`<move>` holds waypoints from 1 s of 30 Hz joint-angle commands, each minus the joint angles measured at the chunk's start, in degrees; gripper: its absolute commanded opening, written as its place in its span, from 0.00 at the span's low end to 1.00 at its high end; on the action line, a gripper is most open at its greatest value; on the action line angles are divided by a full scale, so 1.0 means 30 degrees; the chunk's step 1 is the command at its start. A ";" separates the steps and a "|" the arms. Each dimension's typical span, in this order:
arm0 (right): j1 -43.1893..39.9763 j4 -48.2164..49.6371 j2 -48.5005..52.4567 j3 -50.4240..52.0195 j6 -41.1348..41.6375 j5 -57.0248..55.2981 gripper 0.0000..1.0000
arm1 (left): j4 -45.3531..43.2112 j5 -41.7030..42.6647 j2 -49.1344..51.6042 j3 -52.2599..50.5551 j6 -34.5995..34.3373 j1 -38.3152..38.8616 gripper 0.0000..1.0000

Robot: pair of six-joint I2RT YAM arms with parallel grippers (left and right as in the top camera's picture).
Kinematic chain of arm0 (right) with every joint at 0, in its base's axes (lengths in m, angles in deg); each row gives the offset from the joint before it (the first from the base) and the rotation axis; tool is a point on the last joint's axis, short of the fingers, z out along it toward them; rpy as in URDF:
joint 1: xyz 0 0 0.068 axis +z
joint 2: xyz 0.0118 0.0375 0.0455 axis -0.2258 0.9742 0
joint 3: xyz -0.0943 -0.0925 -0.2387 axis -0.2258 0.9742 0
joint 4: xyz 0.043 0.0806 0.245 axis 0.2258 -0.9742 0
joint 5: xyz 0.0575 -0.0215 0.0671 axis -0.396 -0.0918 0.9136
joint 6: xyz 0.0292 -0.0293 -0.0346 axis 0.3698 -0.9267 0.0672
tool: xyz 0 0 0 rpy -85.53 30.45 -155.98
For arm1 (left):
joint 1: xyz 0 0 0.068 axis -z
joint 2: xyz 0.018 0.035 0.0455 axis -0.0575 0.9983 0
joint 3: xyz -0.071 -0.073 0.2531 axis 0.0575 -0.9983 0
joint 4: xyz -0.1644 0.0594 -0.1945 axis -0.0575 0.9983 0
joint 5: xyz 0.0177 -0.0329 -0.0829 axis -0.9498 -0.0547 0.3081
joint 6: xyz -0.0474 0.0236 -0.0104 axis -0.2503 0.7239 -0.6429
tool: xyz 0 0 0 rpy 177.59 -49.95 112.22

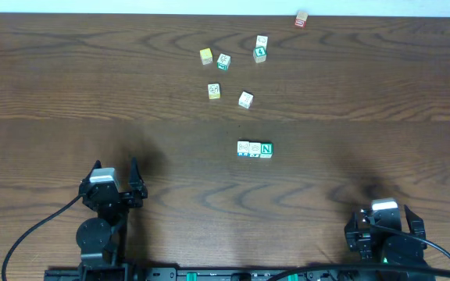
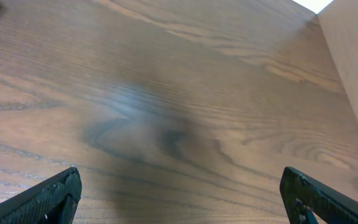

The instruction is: Lift 3 blocks

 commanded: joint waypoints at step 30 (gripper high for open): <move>-0.6725 1.9125 -0.0051 0.6149 0.4473 0.4014 0.99 | 0.0386 -0.0583 -0.0131 -0.0554 -0.0226 0.0036 0.77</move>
